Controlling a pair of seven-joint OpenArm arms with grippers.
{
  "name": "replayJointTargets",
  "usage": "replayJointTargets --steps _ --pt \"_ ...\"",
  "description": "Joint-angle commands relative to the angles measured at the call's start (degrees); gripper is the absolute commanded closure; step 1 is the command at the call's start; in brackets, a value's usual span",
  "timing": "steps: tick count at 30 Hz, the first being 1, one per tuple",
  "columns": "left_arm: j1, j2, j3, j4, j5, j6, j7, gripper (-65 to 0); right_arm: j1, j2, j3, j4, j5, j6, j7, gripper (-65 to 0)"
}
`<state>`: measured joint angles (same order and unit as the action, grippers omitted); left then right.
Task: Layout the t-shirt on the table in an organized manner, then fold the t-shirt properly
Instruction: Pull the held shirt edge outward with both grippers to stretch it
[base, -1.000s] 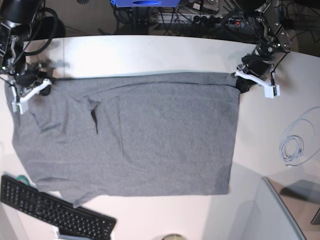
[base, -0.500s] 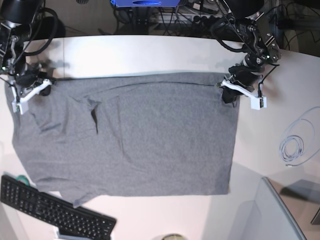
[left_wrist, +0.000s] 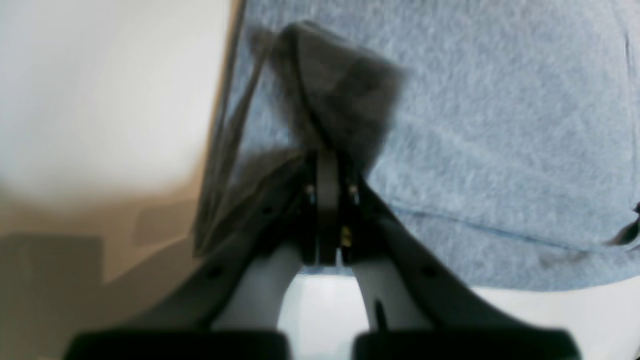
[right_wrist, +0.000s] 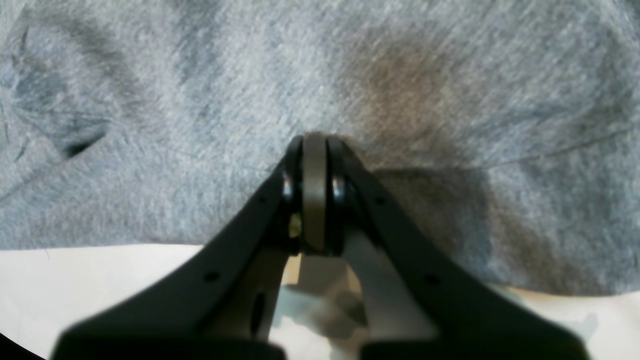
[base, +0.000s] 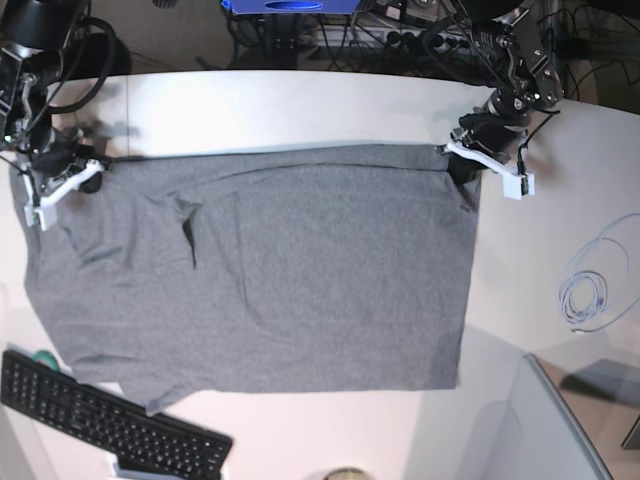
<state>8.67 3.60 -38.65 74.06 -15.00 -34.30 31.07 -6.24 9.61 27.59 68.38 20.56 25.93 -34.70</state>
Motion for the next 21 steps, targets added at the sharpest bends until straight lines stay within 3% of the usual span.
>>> replayJointTargets --steps 1,21 --pt "-0.62 -0.39 0.02 0.79 -0.95 -0.20 -1.05 0.0 0.75 0.72 0.14 0.59 -0.03 -0.39 0.19 -0.6" --pt "-6.69 1.37 -0.16 -3.78 -1.04 -0.11 -1.40 0.0 0.57 0.72 0.14 0.59 -0.03 -0.39 0.19 -0.6"
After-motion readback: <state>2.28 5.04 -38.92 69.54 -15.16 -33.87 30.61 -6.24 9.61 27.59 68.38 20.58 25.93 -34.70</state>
